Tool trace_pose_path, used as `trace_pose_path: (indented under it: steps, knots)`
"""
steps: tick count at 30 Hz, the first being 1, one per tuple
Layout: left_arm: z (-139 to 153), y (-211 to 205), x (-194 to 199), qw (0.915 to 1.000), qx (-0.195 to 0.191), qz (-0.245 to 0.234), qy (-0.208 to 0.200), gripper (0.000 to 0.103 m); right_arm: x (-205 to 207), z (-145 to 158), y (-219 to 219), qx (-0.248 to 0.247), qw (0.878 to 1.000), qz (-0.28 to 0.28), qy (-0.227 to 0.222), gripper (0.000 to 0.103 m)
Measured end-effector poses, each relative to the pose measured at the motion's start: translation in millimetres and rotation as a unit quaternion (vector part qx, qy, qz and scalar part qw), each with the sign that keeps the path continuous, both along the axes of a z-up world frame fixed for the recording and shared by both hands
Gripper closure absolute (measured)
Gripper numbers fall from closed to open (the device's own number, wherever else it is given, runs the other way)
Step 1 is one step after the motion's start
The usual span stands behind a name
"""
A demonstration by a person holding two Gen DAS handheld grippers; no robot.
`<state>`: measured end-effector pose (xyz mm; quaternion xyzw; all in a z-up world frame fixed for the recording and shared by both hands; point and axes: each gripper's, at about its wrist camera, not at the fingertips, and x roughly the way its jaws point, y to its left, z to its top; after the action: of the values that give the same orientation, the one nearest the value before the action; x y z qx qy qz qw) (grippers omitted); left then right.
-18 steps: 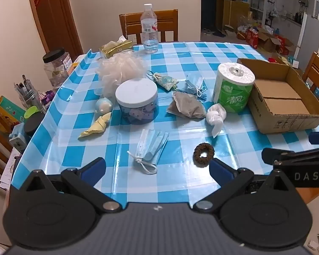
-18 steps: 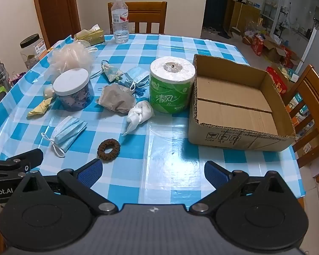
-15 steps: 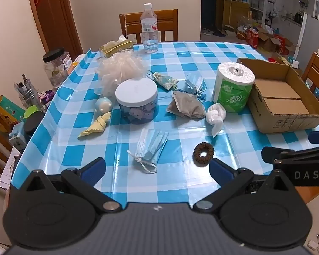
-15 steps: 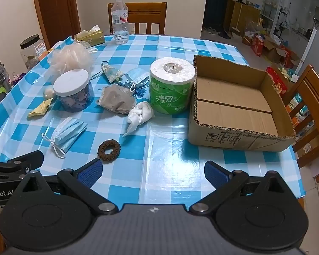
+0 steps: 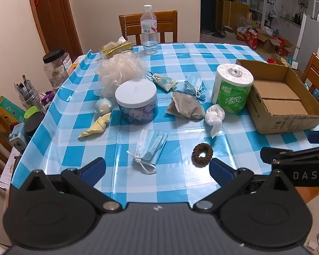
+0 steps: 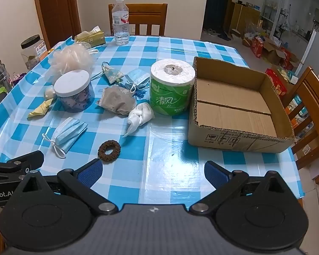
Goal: Organize soft objects
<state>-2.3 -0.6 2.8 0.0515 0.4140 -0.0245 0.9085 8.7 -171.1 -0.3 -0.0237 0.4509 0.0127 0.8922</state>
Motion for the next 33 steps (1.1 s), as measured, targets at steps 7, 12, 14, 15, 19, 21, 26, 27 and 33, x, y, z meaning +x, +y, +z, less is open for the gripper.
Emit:
trace_pose_path:
  steps: [7,12,14,15,19,21,26,27,33]
  knots:
    - [2.1,0.2,-0.1,1.0,-0.001,-0.001,-0.001,0.001,0.6,2.7,0.1,0.002,1.0,0.0,-0.001,0.0]
    - [3.0,-0.3,-0.3,1.0,-0.001,-0.001,-0.001,0.001,-1.6,3.2,-0.3,0.001,1.0,0.001,-0.004,0.0]
    - [3.4,-1.3,0.1,1.0,0.0,-0.001,-0.002,0.001,-1.9,3.8,-0.9,0.001,1.0,0.002,-0.005,0.0]
    - [3.8,-1.5,0.1,1.0,0.0,-0.002,-0.002,0.001,-1.8,3.8,-0.7,0.001,1.0,0.001,-0.005,0.0]
    - [7.3,-5.8,-1.6,1.0,0.001,-0.002,-0.003,0.001,-1.8,4.5,-1.4,0.001,1.0,0.001,-0.005,0.0]
    - [6.9,-5.4,-1.7,1.0,0.002,-0.002,-0.003,0.001,-1.3,4.2,-1.6,0.002,1.0,0.001,-0.005,0.0]
    - [7.1,-5.3,-1.6,1.0,0.002,-0.002,-0.003,0.001,-1.5,4.3,-1.9,0.002,1.0,0.001,-0.005,0.0]
    - [7.2,-5.3,-1.6,1.0,0.002,-0.002,-0.003,0.001,-1.4,4.5,-2.0,0.002,1.0,0.001,-0.005,0.0]
    - [7.3,-5.4,-1.7,1.0,0.002,-0.002,-0.004,0.001,-0.6,5.3,-4.7,0.003,1.0,0.003,-0.006,0.0]
